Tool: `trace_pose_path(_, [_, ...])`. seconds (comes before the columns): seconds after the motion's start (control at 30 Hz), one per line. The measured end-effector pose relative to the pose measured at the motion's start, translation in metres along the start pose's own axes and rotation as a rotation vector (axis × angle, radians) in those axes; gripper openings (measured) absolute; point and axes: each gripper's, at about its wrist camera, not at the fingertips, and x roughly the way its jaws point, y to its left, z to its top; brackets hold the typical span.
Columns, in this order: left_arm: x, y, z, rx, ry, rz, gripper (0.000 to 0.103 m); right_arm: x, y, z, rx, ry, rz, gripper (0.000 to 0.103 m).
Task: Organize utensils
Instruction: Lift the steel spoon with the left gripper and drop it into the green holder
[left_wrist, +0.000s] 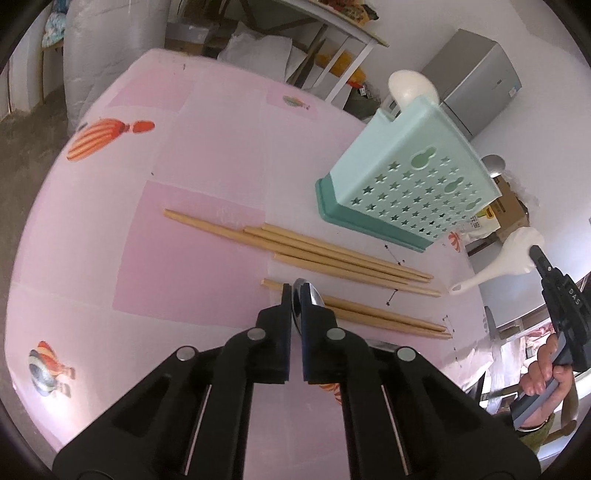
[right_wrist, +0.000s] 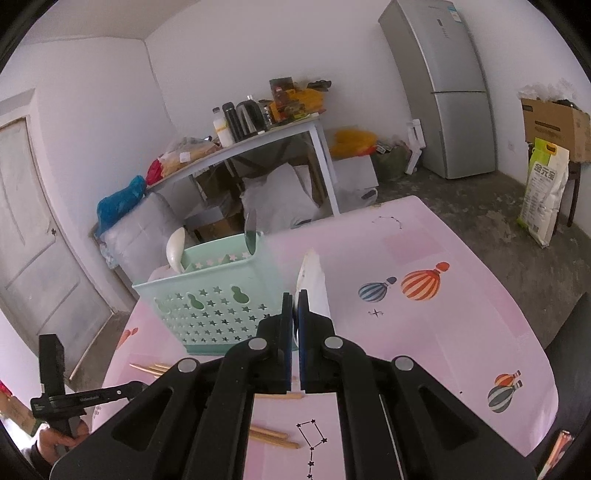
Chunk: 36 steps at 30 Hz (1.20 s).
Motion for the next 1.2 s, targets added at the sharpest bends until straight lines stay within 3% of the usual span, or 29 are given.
trace_pose_path(0.37, [-0.052,-0.018,0.008,0.073,-0.128,-0.010,0.001,-0.013,0.012,0.003,-0.018,-0.060,-0.003,0.003])
trace_pose_path(0.87, [-0.122,-0.047,0.039,0.144,-0.357,-0.085,0.001,-0.028,0.008,0.005,0.062,-0.070,0.149,0.003])
trace_pose_path(1.2, [-0.155,-0.074,0.071,0.215,-0.513,-0.118,0.001,-0.035,0.018,0.006,0.047,-0.087,0.175,0.003])
